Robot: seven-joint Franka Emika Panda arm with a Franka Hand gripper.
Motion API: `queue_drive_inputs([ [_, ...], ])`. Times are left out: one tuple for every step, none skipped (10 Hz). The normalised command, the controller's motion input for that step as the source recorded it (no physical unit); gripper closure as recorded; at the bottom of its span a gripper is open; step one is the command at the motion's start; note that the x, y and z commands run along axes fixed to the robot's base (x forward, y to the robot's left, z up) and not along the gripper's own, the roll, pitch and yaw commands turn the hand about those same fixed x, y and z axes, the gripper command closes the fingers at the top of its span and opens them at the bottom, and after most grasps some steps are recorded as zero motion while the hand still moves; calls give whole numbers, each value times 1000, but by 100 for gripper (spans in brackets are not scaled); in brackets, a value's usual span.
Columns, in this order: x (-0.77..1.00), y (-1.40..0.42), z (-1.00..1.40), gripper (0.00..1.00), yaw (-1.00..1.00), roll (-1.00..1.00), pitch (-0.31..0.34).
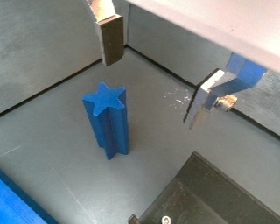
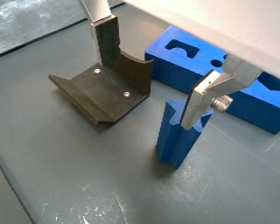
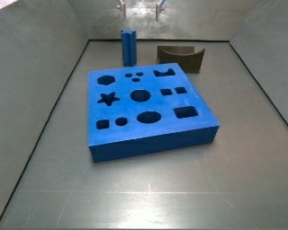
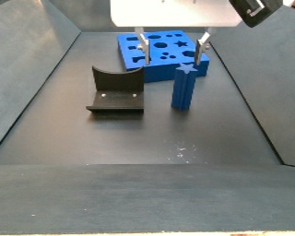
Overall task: Pick up the star object. Move to above the board. Insert the star object.
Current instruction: Pick up the star object.
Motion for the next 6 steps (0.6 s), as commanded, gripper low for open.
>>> queue_drive_inputs([
  [-643,-77,-189,0,-237,377,71],
  [-751,-371,-469,0,0,74,246],
  [-726,-329,-771,0,0,-57,274],
  [-243,-74,-140,0,60,-129,0],
  [0,0,-14,0,0,-51,0],
  [-183,0,-937,0,77,-3,-337],
])
